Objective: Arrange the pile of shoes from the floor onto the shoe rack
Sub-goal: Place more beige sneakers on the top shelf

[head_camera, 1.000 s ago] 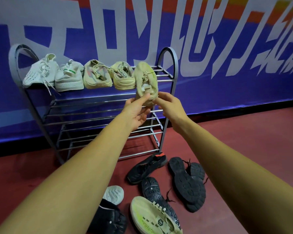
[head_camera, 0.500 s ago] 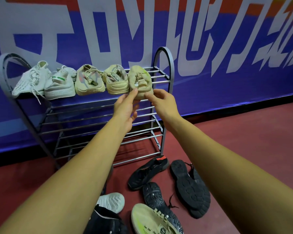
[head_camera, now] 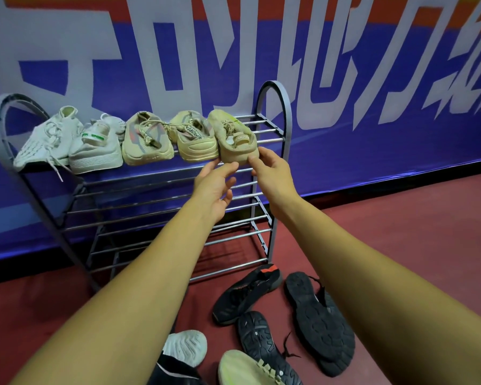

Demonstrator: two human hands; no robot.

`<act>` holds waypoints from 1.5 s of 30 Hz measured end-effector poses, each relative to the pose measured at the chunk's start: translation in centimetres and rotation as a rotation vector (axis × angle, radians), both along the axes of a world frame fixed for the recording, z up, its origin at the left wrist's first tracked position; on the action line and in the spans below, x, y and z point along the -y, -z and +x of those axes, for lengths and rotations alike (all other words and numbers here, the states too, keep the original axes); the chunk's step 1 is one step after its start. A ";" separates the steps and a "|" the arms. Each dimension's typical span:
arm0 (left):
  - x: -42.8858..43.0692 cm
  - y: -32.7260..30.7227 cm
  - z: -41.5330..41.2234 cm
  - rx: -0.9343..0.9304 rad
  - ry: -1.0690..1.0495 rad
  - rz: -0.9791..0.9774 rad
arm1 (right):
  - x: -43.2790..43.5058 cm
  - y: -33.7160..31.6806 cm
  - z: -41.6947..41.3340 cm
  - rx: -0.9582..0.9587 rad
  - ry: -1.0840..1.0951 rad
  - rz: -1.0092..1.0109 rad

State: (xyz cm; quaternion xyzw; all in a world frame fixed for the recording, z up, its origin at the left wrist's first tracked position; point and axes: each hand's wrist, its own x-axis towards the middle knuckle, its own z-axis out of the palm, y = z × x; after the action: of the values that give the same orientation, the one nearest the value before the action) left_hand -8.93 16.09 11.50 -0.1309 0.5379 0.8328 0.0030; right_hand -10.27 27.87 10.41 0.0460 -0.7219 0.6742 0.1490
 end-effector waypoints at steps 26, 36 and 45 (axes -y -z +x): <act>0.8 -0.2 -4.5 0.008 -0.051 0.001 | 2.8 0.1 -3.7 0.041 0.153 -0.156; 3.3 0.3 -2.7 -0.010 -0.132 -0.080 | 2.0 -0.4 -2.1 0.153 0.144 -0.073; 3.1 2.3 1.5 -0.021 0.007 -0.387 | 0.4 1.6 2.3 0.258 0.073 0.146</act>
State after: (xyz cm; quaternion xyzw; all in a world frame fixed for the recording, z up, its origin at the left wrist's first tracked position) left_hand -7.41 13.00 9.16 -0.1187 0.6885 0.7150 -0.0249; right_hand -7.95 27.44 8.77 -0.0566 -0.7833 0.6144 0.0759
